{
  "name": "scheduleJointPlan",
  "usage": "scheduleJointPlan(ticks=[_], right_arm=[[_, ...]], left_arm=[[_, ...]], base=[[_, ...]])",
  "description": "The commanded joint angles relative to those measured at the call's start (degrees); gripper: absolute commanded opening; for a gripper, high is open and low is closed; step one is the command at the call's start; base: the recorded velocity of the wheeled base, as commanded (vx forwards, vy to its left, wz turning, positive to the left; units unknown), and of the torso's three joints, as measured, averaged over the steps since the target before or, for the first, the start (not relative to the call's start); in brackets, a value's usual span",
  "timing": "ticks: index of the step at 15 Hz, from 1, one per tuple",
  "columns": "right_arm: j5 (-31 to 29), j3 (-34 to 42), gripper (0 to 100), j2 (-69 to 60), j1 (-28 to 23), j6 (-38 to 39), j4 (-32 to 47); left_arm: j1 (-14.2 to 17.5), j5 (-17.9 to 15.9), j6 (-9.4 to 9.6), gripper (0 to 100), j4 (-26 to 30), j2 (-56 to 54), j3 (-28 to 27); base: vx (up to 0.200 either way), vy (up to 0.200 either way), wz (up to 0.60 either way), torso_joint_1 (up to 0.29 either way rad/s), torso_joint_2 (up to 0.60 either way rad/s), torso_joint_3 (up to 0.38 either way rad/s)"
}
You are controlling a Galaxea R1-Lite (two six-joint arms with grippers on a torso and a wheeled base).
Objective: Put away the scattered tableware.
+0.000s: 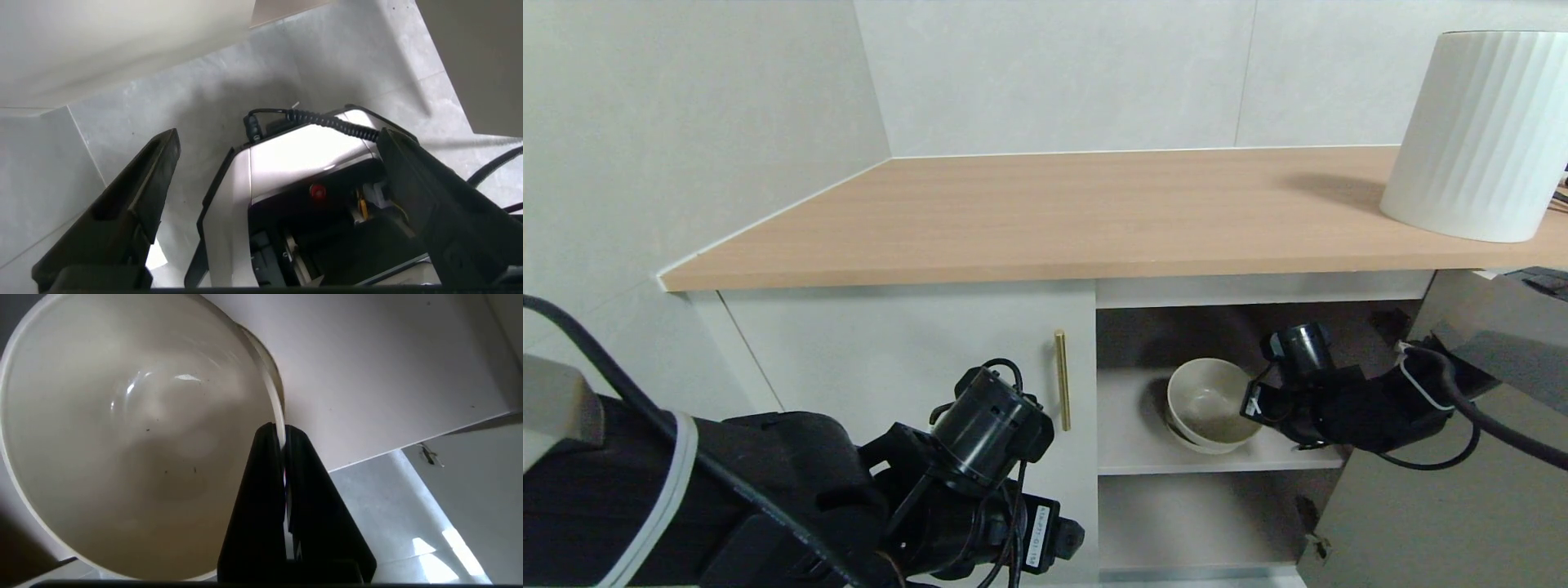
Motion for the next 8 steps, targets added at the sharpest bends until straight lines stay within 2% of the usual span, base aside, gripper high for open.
scheduleJointPlan(ticks=[1, 8], right_arm=[[0.0, -0.3, 0, 0.7, -0.4, 0.0, 0.0], [0.0, -1.3, 0, 1.9, -0.5, 0.0, 0.0]], left_arm=[[0.0, 0.0, -0.01, 100, 0.0, 0.1, 0.0], [0.1, 0.0, -0.01, 100, 0.0, 0.2, 0.0]], base=[[0.0, 0.0, 0.0, 0.0, 0.0, 0.0], [0.0, 0.0, 0.0, 0.0, 0.0, 0.0]])
